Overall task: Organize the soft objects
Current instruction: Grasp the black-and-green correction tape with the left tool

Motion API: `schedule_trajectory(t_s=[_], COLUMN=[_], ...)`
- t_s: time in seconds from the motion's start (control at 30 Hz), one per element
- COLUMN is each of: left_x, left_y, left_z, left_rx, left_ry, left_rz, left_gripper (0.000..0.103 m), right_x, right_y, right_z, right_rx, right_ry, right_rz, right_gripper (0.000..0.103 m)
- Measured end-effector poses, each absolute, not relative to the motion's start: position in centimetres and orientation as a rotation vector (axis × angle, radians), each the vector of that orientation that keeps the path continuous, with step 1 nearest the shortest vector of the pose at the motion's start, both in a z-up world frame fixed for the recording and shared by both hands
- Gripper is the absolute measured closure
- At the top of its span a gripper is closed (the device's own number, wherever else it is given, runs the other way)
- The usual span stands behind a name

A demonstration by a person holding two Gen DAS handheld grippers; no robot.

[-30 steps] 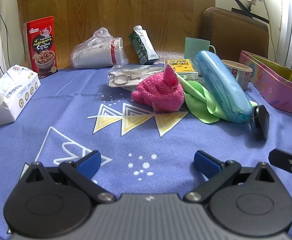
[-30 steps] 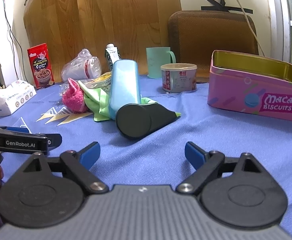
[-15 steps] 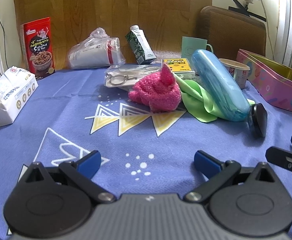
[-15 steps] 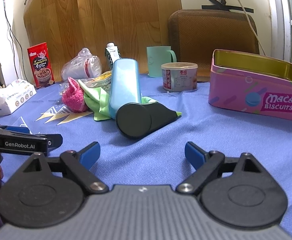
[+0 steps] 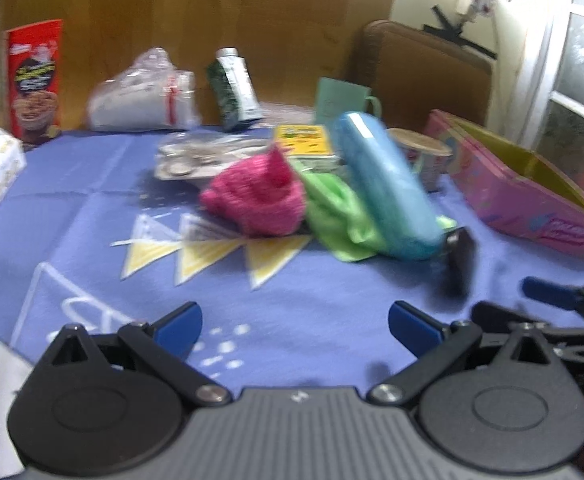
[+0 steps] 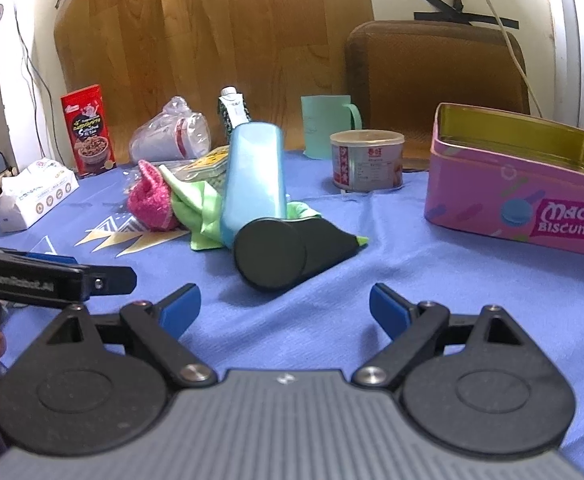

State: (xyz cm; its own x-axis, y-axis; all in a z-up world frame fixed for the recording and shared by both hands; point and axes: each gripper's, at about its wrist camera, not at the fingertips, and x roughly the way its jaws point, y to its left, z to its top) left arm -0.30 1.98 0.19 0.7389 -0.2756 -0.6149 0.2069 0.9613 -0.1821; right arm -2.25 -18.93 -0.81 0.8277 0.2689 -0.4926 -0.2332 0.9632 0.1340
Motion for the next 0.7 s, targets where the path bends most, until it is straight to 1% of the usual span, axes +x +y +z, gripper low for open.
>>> schedule_trajectory(t_s=[0.13, 0.23, 0.33, 0.43, 0.5, 0.57, 0.6, 0.63, 0.67, 0.7], left_x=[0.6, 1.6, 2.5, 3.5, 4.4, 5.1, 5.1, 5.3, 5.4, 5.3], left_y=[0.6, -0.9, -2.6, -3.9, -4.5, -4.8, -5.0, -5.2, -5.2, -5.4], left_z=[1.1, 1.6, 1.8, 1.5, 1.0, 0.4, 0.4, 0.4, 0.3, 0.3], left_rx=[-0.134, -0.142, -0.132, -0.136, -0.155, -0.18, -0.178, -0.178, -0.202, -0.205], left_ry=[0.694, 0.702, 0.721, 0.761, 0.804, 0.831, 0.821, 0.829, 0.838, 0.838], left_rz=[-0.363, -0.426, -0.472, -0.5, -0.508, -0.508, -0.502, -0.51, -0.541, -0.533], left_gripper=[0.001, 0.006, 0.013, 0.023, 0.036, 0.042, 0.055, 0.061, 0.073, 0.074], right_x=[-1.1, -0.3, 0.5, 1.6, 2.2, 2.8, 3.0, 3.2, 3.2, 3.1], right_y=[-19.4, -19.4, -19.6, -20.0, -20.1, -20.1, -20.1, -20.0, -19.9, -19.6], right_z=[-0.7, -0.7, -0.6, -0.6, -0.7, -0.8, -0.9, -1.0, -1.1, -1.1], right_rx=[0.065, 0.025, -0.006, -0.006, -0.009, -0.009, -0.009, -0.011, -0.02, -0.039], right_ry=[0.568, 0.585, 0.592, 0.611, 0.624, 0.635, 0.644, 0.647, 0.644, 0.634], right_rz=[0.289, 0.323, 0.344, 0.384, 0.403, 0.419, 0.431, 0.437, 0.44, 0.44], right_gripper=[0.01, 0.01, 0.01, 0.01, 0.01, 0.01, 0.012, 0.013, 0.015, 0.019])
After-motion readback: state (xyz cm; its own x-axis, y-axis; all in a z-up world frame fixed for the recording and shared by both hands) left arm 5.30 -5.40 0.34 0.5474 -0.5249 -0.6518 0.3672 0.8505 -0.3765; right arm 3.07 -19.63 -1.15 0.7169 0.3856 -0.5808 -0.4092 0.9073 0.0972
